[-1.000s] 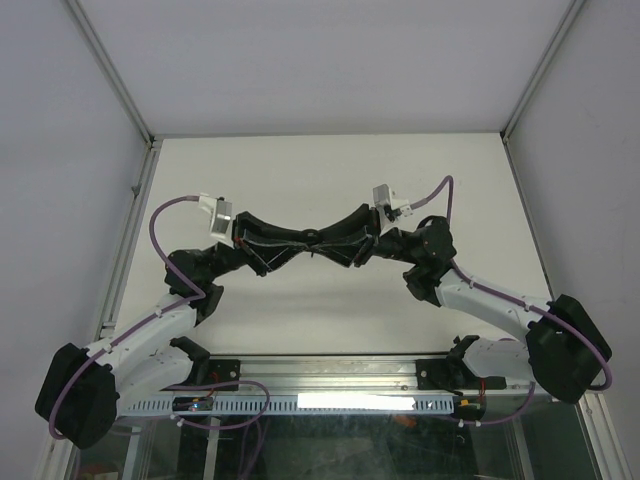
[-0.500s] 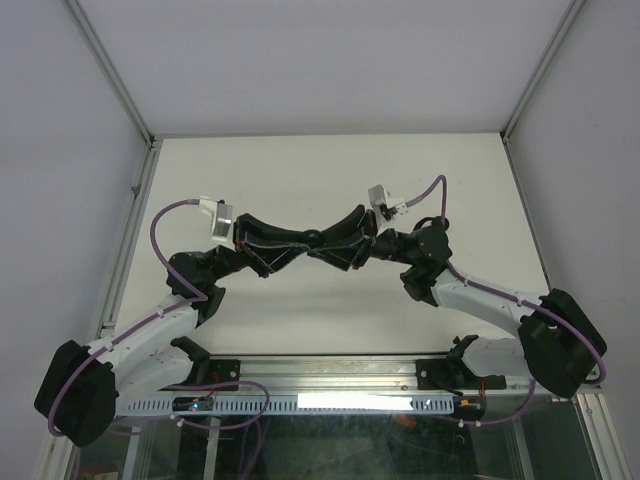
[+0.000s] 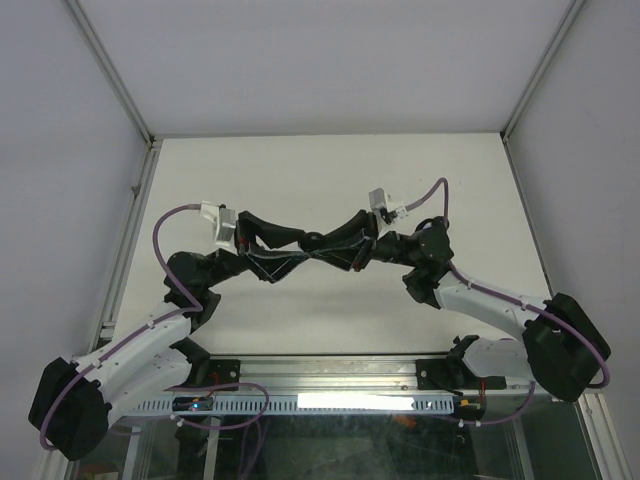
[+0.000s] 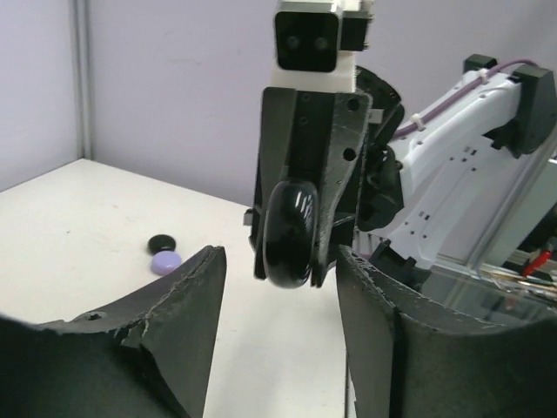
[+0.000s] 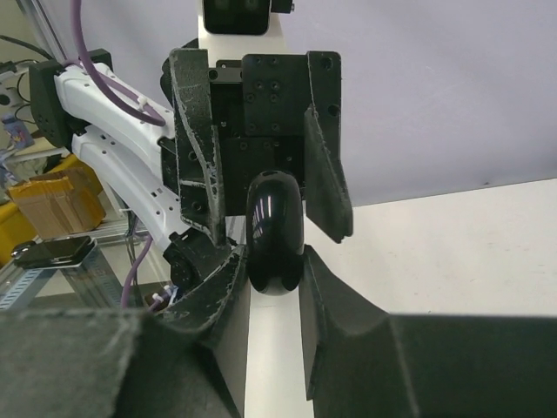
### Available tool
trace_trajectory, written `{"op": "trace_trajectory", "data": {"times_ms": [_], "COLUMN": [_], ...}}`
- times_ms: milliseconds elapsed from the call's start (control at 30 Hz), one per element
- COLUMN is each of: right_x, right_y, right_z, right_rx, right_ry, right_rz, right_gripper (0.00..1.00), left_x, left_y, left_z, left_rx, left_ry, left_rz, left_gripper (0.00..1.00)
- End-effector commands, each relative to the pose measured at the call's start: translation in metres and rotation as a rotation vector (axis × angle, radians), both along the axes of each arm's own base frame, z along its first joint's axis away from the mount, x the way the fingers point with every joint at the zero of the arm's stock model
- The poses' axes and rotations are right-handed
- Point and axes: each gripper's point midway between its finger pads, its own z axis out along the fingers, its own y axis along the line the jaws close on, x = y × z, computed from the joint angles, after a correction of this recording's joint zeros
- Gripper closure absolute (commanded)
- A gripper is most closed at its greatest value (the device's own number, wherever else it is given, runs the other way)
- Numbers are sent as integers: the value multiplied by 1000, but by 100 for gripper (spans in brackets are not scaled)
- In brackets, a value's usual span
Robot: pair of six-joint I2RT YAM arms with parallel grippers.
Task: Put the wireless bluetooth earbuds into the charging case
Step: Open the charging case.
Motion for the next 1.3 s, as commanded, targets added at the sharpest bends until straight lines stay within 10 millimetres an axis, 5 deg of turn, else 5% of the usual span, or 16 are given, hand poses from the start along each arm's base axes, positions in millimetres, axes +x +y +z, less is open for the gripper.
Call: {"op": "trace_trajectory", "data": {"times_ms": [0,400,1267], "right_x": [2,-5,-19], "right_y": [-11,-10,-10], "right_z": [13,-7,-28], "right_rx": [22,-66,-111], "right_ry": [-88,-132,-163], "right_rz": [-44,30,130], "right_gripper": [100,100,100], "left_x": [9,8,41], "left_y": [5,-4,-6], "left_z": [-4,2,-6], "left_rx": [47,138,133], "left_ry": [9,26,227], "left_rz": [85,35,127], "left_gripper": [41,29,36]}}
